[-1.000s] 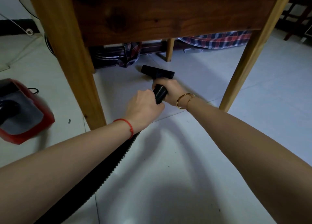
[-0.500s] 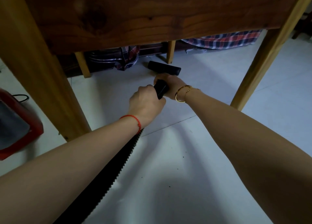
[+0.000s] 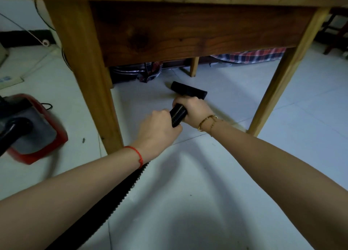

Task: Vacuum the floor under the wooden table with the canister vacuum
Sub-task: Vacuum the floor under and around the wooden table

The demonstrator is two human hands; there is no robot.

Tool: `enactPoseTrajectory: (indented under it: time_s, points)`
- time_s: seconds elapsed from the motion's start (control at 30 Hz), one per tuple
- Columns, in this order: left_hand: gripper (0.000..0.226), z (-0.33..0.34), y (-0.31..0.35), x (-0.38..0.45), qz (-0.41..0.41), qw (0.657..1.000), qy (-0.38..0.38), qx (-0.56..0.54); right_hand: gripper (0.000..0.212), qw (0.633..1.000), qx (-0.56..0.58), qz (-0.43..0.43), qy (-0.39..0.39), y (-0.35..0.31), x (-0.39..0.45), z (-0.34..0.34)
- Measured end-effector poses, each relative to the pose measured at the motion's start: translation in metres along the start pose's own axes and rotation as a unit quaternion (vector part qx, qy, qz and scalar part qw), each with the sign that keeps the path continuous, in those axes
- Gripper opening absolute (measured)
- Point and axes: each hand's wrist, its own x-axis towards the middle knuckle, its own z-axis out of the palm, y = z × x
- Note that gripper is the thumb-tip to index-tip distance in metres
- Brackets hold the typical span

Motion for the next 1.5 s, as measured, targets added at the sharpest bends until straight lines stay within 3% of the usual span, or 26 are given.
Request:
enactPoseTrajectory:
  time_s: [0.5, 0.8, 1.1, 1.5]
  points:
    - [0.021, -0.076, -0.045, -0.147, 0.027, 0.998, -0.043, 0.030, 0.023, 0.993, -0.077, -0.091, 0.015, -0.124, -0.088, -0.012]
    - [0.023, -0.103, -0.063, -0.189, 0.043, 0.996, -0.040, 0.073, 0.020, 0.990, -0.114, -0.077, 0.043, -0.170, -0.118, -0.019]
    - [0.023, -0.090, -0.050, -0.169, 0.067, 0.995, -0.034, 0.062, 0.017, 0.992, -0.111, -0.041, 0.051, -0.146, -0.115, -0.020]
    - [0.022, -0.028, -0.015, -0.080, 0.071, 0.997, -0.026, 0.032, 0.025, 0.995, -0.082, 0.044, 0.017, -0.056, -0.075, -0.008]
